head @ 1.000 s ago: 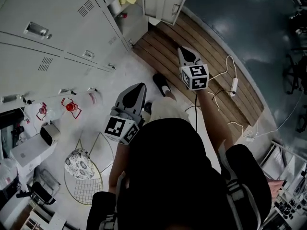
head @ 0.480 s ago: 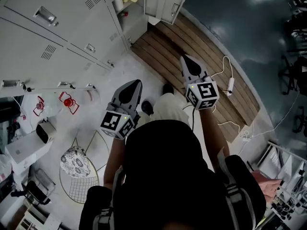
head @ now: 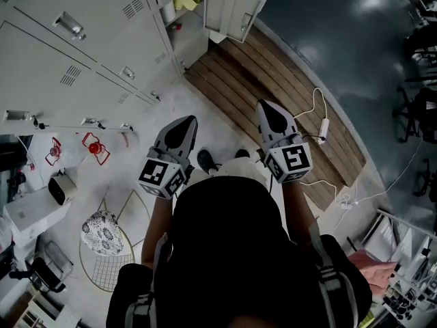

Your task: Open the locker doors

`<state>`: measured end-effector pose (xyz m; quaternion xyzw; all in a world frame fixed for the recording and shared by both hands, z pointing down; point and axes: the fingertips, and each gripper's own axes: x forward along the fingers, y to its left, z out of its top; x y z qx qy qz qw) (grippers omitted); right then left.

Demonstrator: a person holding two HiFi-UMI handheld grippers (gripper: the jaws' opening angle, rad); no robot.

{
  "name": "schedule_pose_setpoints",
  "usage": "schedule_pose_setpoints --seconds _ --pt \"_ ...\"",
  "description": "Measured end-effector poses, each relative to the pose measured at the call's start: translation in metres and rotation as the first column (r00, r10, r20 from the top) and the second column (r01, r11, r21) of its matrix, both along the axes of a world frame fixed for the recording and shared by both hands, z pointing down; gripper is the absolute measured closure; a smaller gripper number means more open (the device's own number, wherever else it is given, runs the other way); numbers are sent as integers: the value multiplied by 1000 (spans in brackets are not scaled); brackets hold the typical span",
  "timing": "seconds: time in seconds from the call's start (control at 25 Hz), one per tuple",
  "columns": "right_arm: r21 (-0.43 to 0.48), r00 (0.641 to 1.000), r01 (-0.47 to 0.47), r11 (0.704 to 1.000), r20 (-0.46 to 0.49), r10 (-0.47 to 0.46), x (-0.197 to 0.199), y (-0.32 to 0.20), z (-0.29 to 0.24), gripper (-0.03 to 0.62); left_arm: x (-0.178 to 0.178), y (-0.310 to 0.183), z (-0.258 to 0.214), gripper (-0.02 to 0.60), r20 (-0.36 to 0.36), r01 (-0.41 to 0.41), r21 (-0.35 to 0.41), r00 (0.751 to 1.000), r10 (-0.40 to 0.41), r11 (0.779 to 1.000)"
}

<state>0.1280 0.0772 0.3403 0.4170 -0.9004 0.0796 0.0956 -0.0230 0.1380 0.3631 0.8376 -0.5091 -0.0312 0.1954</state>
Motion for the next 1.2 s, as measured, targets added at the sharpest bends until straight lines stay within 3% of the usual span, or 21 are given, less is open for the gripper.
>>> schedule_pose_setpoints --seconds 1.2 --pt "-10 996 92 996 16 -91 -16 39 5 590 12 19 -11 563 13 -17 16 1000 16 1000"
